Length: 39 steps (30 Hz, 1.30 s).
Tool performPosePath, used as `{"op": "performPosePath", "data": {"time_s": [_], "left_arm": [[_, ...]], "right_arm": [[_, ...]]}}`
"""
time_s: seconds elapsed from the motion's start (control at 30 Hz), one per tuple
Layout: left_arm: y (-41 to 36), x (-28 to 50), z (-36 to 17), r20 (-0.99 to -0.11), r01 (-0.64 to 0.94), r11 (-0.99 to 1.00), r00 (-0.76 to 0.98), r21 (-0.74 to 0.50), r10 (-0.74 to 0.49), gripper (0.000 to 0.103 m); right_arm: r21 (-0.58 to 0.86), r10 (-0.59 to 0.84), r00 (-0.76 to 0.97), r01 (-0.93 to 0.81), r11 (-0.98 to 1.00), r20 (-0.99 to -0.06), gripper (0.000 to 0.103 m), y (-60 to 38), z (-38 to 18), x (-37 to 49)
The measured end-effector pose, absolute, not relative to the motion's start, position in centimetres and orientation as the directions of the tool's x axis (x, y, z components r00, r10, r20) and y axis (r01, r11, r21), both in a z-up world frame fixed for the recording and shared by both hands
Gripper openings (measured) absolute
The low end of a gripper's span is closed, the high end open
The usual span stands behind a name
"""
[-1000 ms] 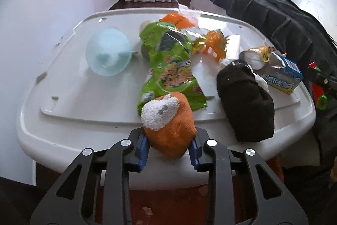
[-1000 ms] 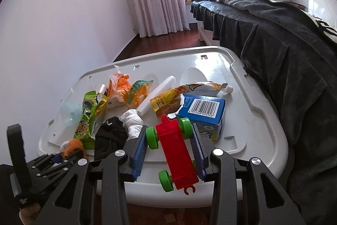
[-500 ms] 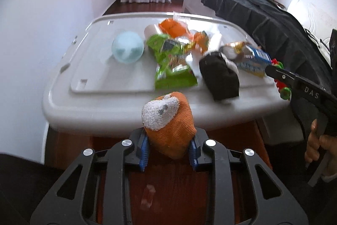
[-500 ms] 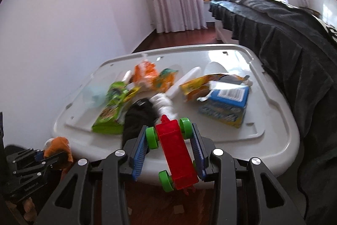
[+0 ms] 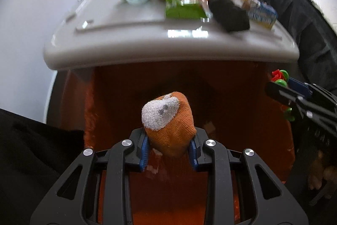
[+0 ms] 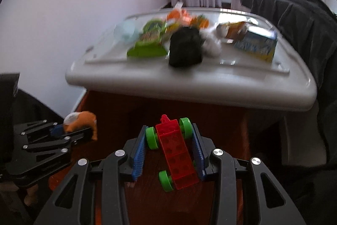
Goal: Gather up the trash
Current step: 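Drop the orange pouch into the bin with the left gripper while the right gripper drops the car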
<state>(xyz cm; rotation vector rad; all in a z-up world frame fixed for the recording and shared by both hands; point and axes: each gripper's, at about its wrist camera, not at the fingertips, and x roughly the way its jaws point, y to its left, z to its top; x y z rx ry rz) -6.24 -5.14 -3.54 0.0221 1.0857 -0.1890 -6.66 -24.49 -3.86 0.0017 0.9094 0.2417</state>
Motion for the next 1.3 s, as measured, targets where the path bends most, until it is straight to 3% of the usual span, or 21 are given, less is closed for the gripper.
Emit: {"op": "performPosePath", "data": {"time_s": [0.23,0.3,0.33,0.37,0.4,0.77,1.07,1.3], "left_arm": [[-5.4,-5.6,-5.9,-0.911,0.167,0.984,0.391,-0.067,-0.128,0.03],[-5.5,-5.3,-6.6,-0.926,0.156,0.986,0.361,-0.052,-0.106,0.039],[-5.7,-5.0,-6.9,-0.934,0.149,0.988,0.346,-0.033,-0.084,0.055],[-5.7,-4.9,-7.2,-0.94,0.14,0.99,0.337,-0.008,-0.056,0.072],[-5.8,-4.9,-7.2,-0.94,0.134,0.991,0.341,0.012,-0.034,0.076],[-5.8,-5.0,-6.9,-0.938,0.125,0.992,0.345,-0.003,-0.047,0.079],[-5.3,-5.0,-7.1,-0.935,0.124,0.992,0.347,-0.031,-0.072,0.079],[-4.4,-4.9,-7.1,-0.933,0.104,0.993,0.348,-0.061,-0.094,0.079]], "right_arm": [[0.075,0.157,0.503,-0.18,0.981,-0.85,0.04,-23.8,-6.4,-5.2],[0.086,0.153,0.464,-0.162,0.983,-0.873,0.043,-23.9,-7.3,-4.6],[0.082,0.142,0.451,-0.15,0.985,-0.881,0.055,-24.0,-7.6,-4.4],[0.075,0.127,0.445,-0.133,0.988,-0.887,0.059,-24.1,-7.8,-4.2],[0.074,0.121,0.451,-0.122,0.99,-0.884,0.059,-24.3,-7.8,-4.1],[0.155,0.147,0.545,-0.031,0.987,-0.826,0.06,-26.4,-4.9,-3.1],[0.04,0.061,0.642,-0.048,0.998,-0.764,0.063,-26.1,-1.2,2.6],[0.044,0.097,0.66,-0.096,0.994,-0.745,0.063,-24.4,-0.1,6.2]]}}
